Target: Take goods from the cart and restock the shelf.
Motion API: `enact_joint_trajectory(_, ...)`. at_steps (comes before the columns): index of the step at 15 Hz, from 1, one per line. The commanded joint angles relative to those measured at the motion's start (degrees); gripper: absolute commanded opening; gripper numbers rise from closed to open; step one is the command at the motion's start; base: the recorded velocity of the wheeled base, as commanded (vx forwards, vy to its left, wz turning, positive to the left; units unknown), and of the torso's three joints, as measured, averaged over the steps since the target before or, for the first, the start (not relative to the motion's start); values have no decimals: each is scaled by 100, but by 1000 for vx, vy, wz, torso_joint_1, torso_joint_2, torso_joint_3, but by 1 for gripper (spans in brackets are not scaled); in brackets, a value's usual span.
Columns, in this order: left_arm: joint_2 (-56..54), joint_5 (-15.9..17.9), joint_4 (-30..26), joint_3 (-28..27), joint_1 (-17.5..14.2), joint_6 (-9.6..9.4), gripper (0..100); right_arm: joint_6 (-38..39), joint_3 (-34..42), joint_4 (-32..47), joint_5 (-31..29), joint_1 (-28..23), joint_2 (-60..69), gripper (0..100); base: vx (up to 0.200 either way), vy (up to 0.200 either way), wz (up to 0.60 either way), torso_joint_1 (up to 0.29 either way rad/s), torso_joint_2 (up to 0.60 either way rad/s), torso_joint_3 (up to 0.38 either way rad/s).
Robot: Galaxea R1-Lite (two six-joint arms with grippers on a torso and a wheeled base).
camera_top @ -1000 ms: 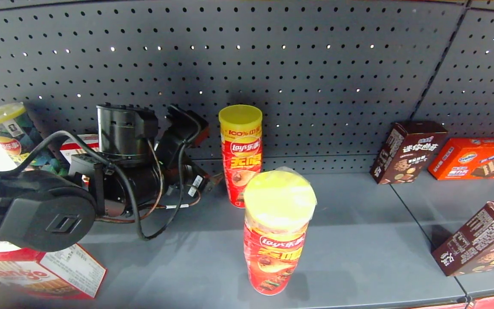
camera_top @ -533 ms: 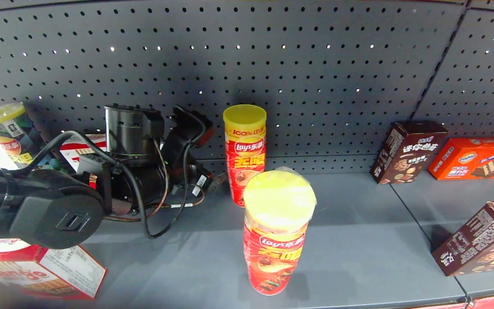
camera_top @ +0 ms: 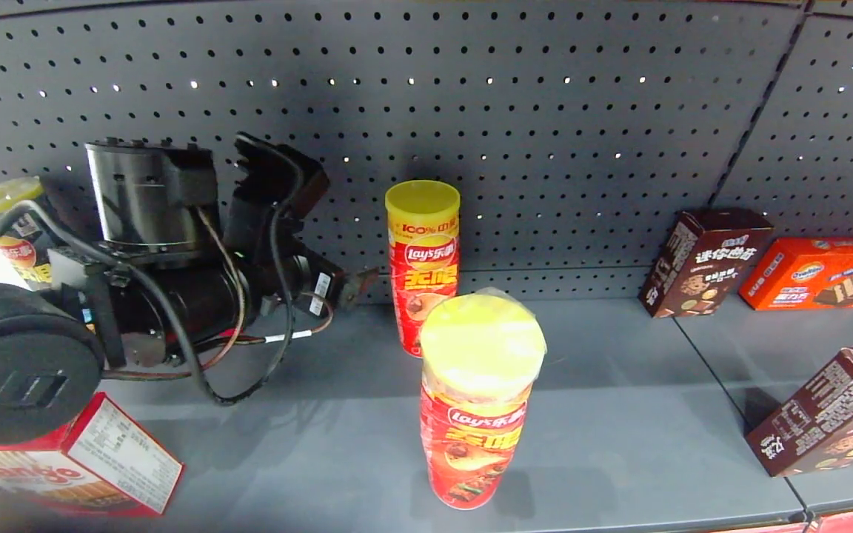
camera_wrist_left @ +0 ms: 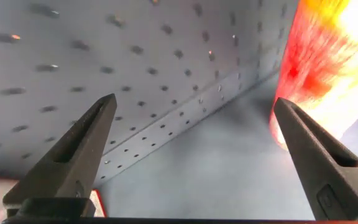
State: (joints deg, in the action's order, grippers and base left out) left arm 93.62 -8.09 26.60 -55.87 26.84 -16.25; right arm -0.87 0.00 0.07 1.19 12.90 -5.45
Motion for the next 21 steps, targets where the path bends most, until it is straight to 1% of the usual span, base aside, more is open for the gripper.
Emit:
enact_joint_trajectory(1, -732, 27, 29, 261, 137, 228, 100, -1, 0, 1, 4, 2, -9, 100, 0, 0, 0, 0, 0, 0)
enact_joint_trajectory(2, -1162, 27, 29, 489, 234, 395, 100, -1, 0, 10, 4, 2, -9, 100, 0, 0, 0, 0, 0, 0)
enact_joint_trajectory(3, -1382, 27, 38, 604, 295, 474, 100, -1, 0, 1, 4, 2, -9, 100, 0, 0, 0, 0, 0, 0)
enact_joint_trajectory(4, -1742, 10, 47, 832, 365, 526, 100, -1, 0, 1, 4, 2, -9, 100, 0, 0, 0, 0, 0, 0)
enact_joint_trajectory(6, -2665, 62, -14, 1315, 383, 562, 100, -1, 0, 1, 4, 2, -9, 100, 0, 0, 0, 0, 0, 0)
enact_joint_trajectory(8, -3649, 89, -67, 1755, 409, 544, 100, -1, 0, 1, 4, 2, -9, 100, 0, 0, 0, 0, 0, 0)
enact_joint_trajectory(9, -4045, 89, -173, 1904, 427, 544, 100, -1, 0, 1, 4, 2, -9, 100, 0, 0, 0, 0, 0, 0)
enact_joint_trajectory(11, -4792, 89, -586, 2106, 418, 509, 100, -1, 0, 1, 4, 2, -9, 100, 0, 0, 0, 0, 0, 0)
enact_joint_trajectory(12, -5328, 98, -999, 2282, 198, 535, 100, -1, 0, 1, 4, 2, -9, 100, 0, 0, 0, 0, 0, 0)
enact_joint_trajectory(13, -5759, 106, -1060, 2528, -197, 544, 100, -1, 0, 1, 4, 2, -9, 100, 0, 0, 0, 0, 0, 0)
enact_joint_trajectory(14, -6137, 115, -920, 2836, -575, 544, 100, -1, 0, 1, 4, 2, -9, 100, 0, 0, 0, 0, 0, 0)
enact_joint_trajectory(16, -6857, 133, -841, 3478, -1322, 535, 100, -1, 0, 1, 4, 2, -9, 100, 0, 0, 0, 0, 0, 0)
enact_joint_trajectory(17, -7165, 379, -885, 3741, -1674, 535, 100, -1, 0, 1, 4, 2, -9, 100, 0, 0, 0, 0, 0, 0)
enact_joint_trajectory(18, -7525, 889, -946, 3979, -2025, 553, 100, -1, 0, 1, 4, 2, -9, 100, 0, 0, 0, 0, 0, 0)
enact_joint_trajectory(19, -7877, 1425, -1034, 4207, -2306, 588, 100, -1, 0, 1, 4, 2, -9, 100, 0, 0, 0, 0, 0, 0)
enact_joint_trajectory(20, -8088, 1697, -1139, 4365, -2438, 693, 100, -1, 0, 1, 4, 2, -9, 100, 0, 0, 0, 0, 0, 0)
enact_joint_trajectory(21, -8440, 1978, -1430, 4611, -2588, 790, 100, -1, 0, 1, 4, 2, -9, 100, 0, 0, 0, 0, 0, 0)
